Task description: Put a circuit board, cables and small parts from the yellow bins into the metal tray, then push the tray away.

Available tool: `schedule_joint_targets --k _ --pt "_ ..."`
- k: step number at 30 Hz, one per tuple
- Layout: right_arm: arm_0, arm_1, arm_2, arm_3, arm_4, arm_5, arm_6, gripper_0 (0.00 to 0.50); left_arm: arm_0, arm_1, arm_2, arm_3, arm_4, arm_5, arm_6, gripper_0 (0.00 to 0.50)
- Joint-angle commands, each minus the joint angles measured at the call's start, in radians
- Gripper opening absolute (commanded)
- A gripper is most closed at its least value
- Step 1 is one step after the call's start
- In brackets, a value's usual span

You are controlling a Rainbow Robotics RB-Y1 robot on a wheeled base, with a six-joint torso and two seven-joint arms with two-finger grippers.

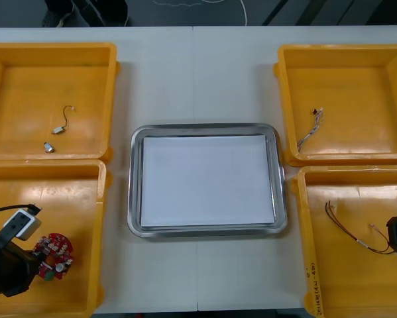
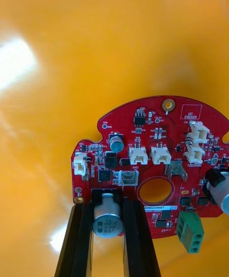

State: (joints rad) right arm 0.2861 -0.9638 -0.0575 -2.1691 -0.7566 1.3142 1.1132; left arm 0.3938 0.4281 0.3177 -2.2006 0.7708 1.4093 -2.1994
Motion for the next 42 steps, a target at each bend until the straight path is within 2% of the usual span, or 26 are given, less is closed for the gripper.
schedule_joint_targets --k 1,3,8,18,19,20,21,22,23,24,25,26,27,28,37,42 --pt "0.061 -0.039 -0.031 -0.017 0.026 -0.044 0.065 0.000 -0.075 -0.009 0.050 -0.008 -0.036 0.063 -0.126 0.000" --pt "0.084 -0.039 -0.031 0.006 0.028 -0.090 0.073 0.000 -0.116 -0.009 0.063 0.013 -0.064 0.105 -0.114 0.000" --pt "0.085 -0.039 -0.024 0.041 0.025 -0.124 0.089 0.000 -0.171 -0.005 0.072 0.085 -0.104 0.122 -0.112 0.000" --pt "0.087 -0.039 -0.004 0.052 0.037 -0.162 0.111 0.000 -0.197 -0.006 0.078 0.116 -0.128 0.120 -0.103 0.001" --pt "0.087 -0.039 -0.004 0.052 0.036 -0.164 0.112 0.104 -0.196 -0.005 0.077 0.116 -0.130 0.120 -0.102 0.027" --pt "0.087 -0.039 -0.004 0.052 0.036 -0.164 0.115 0.166 -0.196 -0.005 0.075 0.116 -0.131 0.119 -0.102 0.074" --pt "0.087 -0.039 -0.004 0.052 0.036 -0.164 0.115 0.166 -0.196 -0.005 0.075 0.116 -0.131 0.119 -0.102 0.074" --pt "0.087 -0.039 0.001 0.052 0.037 -0.167 0.122 0.250 -0.197 -0.006 0.072 0.116 -0.131 0.119 -0.102 0.160" --pt "0.087 -0.039 0.002 0.054 0.039 -0.171 0.123 0.267 -0.197 -0.005 0.072 0.116 -0.130 0.119 -0.102 0.193" --pt "0.088 -0.039 0.007 0.052 0.043 -0.178 0.126 0.267 -0.197 -0.005 0.070 0.116 -0.128 0.119 -0.102 0.282" --pt "0.087 -0.039 0.010 0.054 0.048 -0.181 0.129 0.394 -0.199 -0.005 0.070 0.116 -0.127 0.119 -0.102 0.358" --pt "0.088 -0.039 0.013 0.052 0.048 -0.188 0.132 0.456 -0.201 -0.005 0.072 0.116 -0.125 0.119 -0.102 0.444" --pt "0.088 -0.039 0.013 0.052 0.048 -0.188 0.132 0.456 -0.201 -0.005 0.072 0.116 -0.125 0.119 -0.102 0.444" --pt "0.088 -0.039 0.013 0.054 0.046 -0.191 0.138 0.500 -0.201 -0.005 0.073 0.116 -0.116 0.119 -0.102 0.500" --pt "0.108 -0.062 0.013 -0.046 0.080 -0.211 0.178 0.500 -0.213 -0.003 0.113 0.084 -0.074 0.146 -0.100 0.500" --pt "0.134 -0.102 0.013 -0.136 0.097 -0.211 0.277 0.500 -0.227 0.000 0.161 0.025 -0.030 0.212 -0.080 0.500"
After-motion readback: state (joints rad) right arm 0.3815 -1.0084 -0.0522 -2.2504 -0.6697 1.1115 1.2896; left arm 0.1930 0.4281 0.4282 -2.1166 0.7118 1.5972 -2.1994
